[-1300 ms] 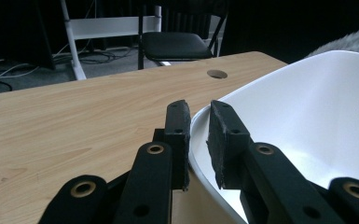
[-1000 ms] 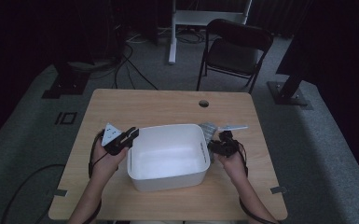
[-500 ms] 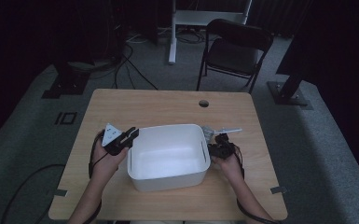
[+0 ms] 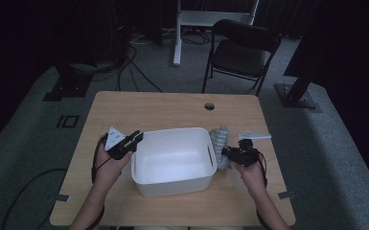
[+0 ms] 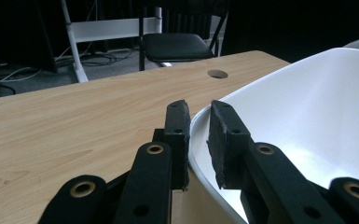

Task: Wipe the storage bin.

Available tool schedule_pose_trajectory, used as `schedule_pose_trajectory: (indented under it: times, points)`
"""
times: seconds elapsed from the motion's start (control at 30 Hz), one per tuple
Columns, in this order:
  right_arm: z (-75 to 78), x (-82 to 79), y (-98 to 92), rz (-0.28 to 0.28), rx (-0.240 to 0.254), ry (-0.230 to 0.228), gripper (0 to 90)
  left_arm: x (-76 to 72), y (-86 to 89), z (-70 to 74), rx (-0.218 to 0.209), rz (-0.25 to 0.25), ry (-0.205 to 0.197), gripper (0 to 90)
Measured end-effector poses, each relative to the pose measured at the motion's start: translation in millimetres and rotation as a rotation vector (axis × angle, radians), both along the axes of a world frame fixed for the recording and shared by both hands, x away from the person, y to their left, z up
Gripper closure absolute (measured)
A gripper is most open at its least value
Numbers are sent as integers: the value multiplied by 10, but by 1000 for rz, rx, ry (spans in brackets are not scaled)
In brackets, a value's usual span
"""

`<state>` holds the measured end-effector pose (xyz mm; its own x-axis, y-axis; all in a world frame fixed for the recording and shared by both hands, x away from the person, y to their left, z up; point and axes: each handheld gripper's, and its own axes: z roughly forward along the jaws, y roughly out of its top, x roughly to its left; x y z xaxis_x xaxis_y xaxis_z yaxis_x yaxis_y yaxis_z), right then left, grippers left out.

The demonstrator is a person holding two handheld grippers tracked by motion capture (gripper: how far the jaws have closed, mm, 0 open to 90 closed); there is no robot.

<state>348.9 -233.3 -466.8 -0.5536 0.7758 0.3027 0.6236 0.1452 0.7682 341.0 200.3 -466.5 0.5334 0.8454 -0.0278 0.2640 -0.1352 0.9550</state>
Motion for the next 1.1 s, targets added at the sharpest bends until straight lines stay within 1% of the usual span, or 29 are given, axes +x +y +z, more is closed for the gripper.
schedule_pose_trajectory:
  times: [0.03,0.07,0.1,0.17,0.3,0.33,0.37,0.43,0.47,0.5,0.53,0.63,0.67,0.73,0.8,0.87,0.93,1.03,1.1]
  points:
    - [0,0,0,0,0,0,787,-1,0,0,1,0,0,777]
    - [86,-104,-54,0,8,-24,787,-2,0,0,1,1,0,777]
    - [127,-158,-79,-1,16,-37,787,-2,0,0,1,1,0,777]
    - [207,-277,-123,0,30,-58,787,-2,-1,1,2,2,0,777]
    - [332,-522,-141,22,34,-94,786,-4,-3,3,8,3,-1,777]
    - [332,-522,-141,22,34,-94,786,-5,-4,4,10,4,-1,777]
    - [367,-629,-122,34,27,-115,786,-6,-6,4,12,5,-2,777]
    - [367,-629,-122,34,27,-115,786,-7,-7,4,13,6,-3,777]
    - [392,-757,-69,48,12,-132,785,-9,-6,5,15,6,-3,777]
    - [392,-757,-69,48,12,-132,785,-9,-6,5,15,6,-3,778]
    - [375,-811,-30,54,-5,-136,784,-10,-7,5,16,7,-4,777]
    - [335,-830,7,61,-16,-128,785,-10,-9,5,16,7,-4,777]
    - [268,-815,57,74,-24,-108,784,-11,-10,6,17,8,-5,778]
    - [212,-792,97,70,-19,-97,784,-13,-14,7,20,10,-6,778]
    - [187,-778,116,68,-28,-93,784,-13,-15,7,22,11,-6,778]
    - [165,-776,127,61,-23,-88,785,-18,-22,11,25,15,-5,778]
    - [119,-764,163,60,-51,-82,785,-21,-31,16,29,14,-5,778]
    - [15,-718,200,52,-71,-46,786,-28,-43,20,31,16,-9,780]
    - [-23,-682,201,51,-62,-30,786,-26,-40,18,28,15,-6,780]
